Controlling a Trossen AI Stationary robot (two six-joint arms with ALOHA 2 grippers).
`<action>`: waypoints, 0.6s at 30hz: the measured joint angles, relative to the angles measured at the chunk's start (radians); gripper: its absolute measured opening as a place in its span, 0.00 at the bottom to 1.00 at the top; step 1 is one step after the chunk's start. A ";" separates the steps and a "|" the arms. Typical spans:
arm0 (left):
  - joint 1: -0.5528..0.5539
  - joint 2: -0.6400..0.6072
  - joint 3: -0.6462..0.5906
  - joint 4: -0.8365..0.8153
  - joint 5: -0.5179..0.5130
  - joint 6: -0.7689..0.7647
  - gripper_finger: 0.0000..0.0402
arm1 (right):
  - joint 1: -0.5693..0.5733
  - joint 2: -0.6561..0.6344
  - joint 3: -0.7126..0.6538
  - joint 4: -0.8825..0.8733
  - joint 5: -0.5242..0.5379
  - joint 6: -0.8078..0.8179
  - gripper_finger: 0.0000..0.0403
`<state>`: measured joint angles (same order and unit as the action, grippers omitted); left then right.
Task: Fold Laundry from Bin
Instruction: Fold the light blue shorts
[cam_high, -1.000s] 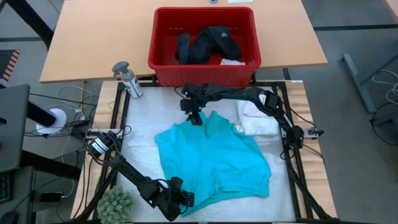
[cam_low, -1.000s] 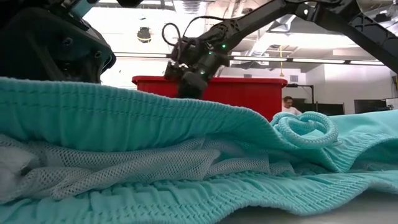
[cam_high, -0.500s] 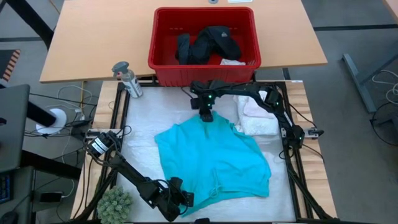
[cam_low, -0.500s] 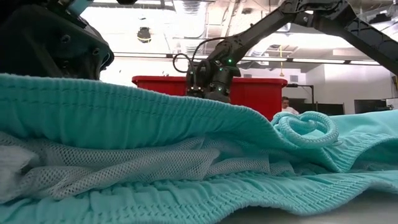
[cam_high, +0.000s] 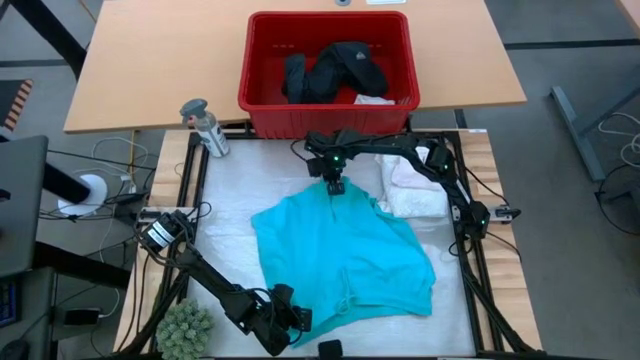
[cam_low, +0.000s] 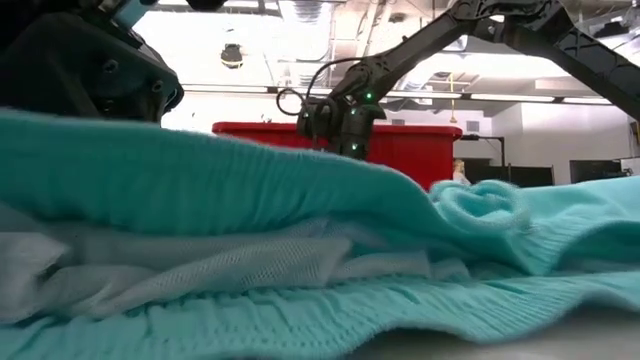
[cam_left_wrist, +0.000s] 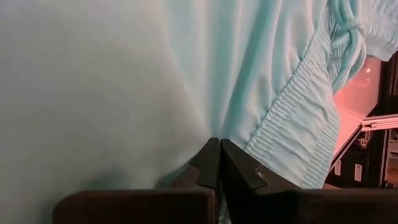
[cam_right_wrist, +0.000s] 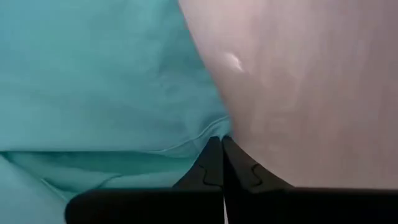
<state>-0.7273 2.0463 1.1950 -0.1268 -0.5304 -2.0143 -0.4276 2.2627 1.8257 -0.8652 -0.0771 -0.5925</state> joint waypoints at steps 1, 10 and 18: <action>0.000 0.000 0.000 0.000 0.000 0.000 0.00 | -0.004 0.000 0.003 -0.011 0.018 -0.005 0.04; 0.000 0.000 0.000 0.000 -0.005 -0.005 0.00 | -0.042 -0.013 0.046 -0.133 -0.013 0.024 0.16; 0.000 0.000 0.000 -0.003 -0.005 -0.005 0.00 | -0.048 -0.161 0.063 -0.064 -0.248 0.015 0.25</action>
<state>-0.7269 2.0464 1.1950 -0.1295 -0.5354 -2.0197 -0.4751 2.1013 1.8889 -0.9288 -0.3250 -0.5778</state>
